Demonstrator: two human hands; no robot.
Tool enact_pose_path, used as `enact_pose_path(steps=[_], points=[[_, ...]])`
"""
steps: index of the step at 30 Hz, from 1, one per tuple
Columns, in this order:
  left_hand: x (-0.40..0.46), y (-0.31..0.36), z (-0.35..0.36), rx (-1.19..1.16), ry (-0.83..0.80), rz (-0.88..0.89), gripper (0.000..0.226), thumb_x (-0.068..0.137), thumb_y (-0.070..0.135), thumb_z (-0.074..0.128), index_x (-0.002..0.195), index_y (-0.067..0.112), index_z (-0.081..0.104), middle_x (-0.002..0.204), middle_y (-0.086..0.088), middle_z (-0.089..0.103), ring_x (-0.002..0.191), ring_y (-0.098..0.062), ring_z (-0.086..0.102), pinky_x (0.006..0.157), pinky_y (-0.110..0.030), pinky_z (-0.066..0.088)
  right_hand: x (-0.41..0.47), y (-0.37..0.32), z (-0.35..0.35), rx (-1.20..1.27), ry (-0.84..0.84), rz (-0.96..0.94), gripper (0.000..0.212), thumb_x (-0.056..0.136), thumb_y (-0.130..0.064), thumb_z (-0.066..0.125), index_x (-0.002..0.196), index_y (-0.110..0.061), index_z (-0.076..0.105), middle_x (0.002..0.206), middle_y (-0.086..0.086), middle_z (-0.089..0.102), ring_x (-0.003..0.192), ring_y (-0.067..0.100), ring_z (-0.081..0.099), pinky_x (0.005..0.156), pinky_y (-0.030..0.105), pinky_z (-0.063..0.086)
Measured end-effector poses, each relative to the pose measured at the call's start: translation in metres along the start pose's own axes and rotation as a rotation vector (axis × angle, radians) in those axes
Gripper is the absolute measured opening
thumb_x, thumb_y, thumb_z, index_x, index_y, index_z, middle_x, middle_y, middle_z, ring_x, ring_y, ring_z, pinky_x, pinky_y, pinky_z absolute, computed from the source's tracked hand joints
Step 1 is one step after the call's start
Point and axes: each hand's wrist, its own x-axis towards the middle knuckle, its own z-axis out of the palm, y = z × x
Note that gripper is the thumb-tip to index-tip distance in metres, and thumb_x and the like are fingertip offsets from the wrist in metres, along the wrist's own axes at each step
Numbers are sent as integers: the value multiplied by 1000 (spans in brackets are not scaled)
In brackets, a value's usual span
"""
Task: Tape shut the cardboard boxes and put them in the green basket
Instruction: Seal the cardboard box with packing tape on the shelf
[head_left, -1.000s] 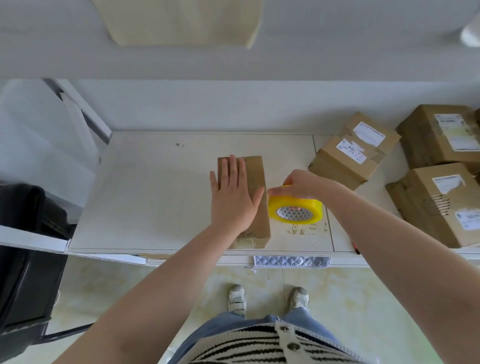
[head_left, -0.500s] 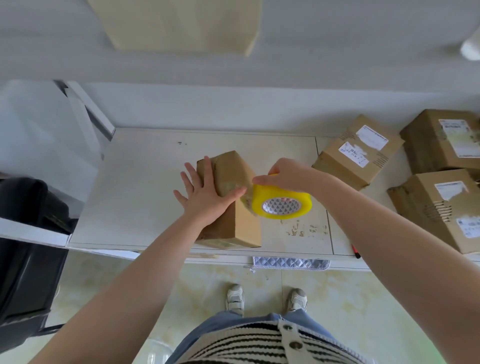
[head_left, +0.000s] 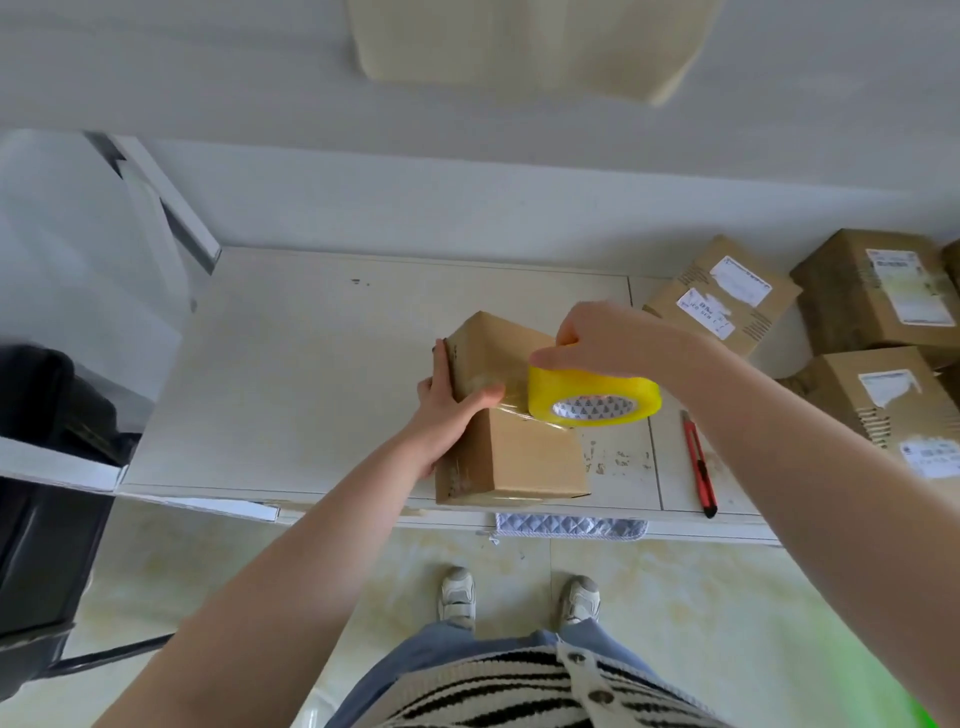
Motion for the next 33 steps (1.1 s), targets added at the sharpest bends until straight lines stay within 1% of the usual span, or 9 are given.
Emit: enact_pose_path(steps=[4,7,11,14,18,22,26,30,33], points=[[1,-8,-12,-105,-74,6,125,54,71,66,152,47,-8,162,9,10,143,-16,25,118,-41,23,3,-21,10,-68,77,61,59,85,-69,50,66,-13,54,58,-3,49,55,15,49,52,26,32],[2,-19,-18,-164,-51,-33,113,68,67,65,155,37,0,164,7,-6,151,-13,4,122,-43,12,7,-41,17,-86,112,68,60,83,-74,47,60,-20,38,59,-6,42,54,10,40,49,27,24],[-6,-30,-3,-250,57,-60,76,93,64,45,155,34,12,155,7,31,126,-5,46,99,-31,41,12,-57,12,45,-28,16,58,80,-72,54,56,-22,38,54,-7,40,50,9,36,51,28,25],[-7,-35,0,-196,185,-61,76,95,64,38,157,29,12,160,2,25,142,-18,31,107,-37,29,13,-59,13,112,-143,-45,55,79,-71,54,58,-21,61,49,-9,60,46,10,56,53,24,34],[0,-39,-8,-128,208,22,63,100,55,35,152,21,32,157,-1,34,144,-19,31,117,-39,27,16,-68,29,98,70,-6,61,71,-83,52,65,-23,47,68,-6,52,60,10,49,53,29,30],[2,-40,-9,-108,215,96,47,104,43,36,141,18,50,138,3,55,130,-16,46,98,-27,34,12,-59,22,62,106,33,64,72,-83,52,63,-21,44,63,-6,46,57,12,45,50,29,26],[2,-38,-8,-87,198,141,42,104,42,36,134,19,54,113,19,55,111,-4,48,82,-12,34,-7,-23,11,-120,12,139,69,74,-81,52,92,-15,61,79,-3,60,71,14,55,53,27,34],[2,-37,-5,-36,223,145,34,104,44,34,120,26,59,103,26,58,95,7,52,73,-3,34,-6,-18,13,-105,-4,169,67,74,-81,53,78,-15,57,70,-2,57,63,12,52,57,28,38],[3,-38,-5,-29,202,149,40,104,44,34,128,21,58,114,19,60,105,0,53,82,-9,36,-6,-13,20,-95,-54,238,67,77,-81,50,64,-15,50,63,-2,51,59,13,50,63,30,39]])
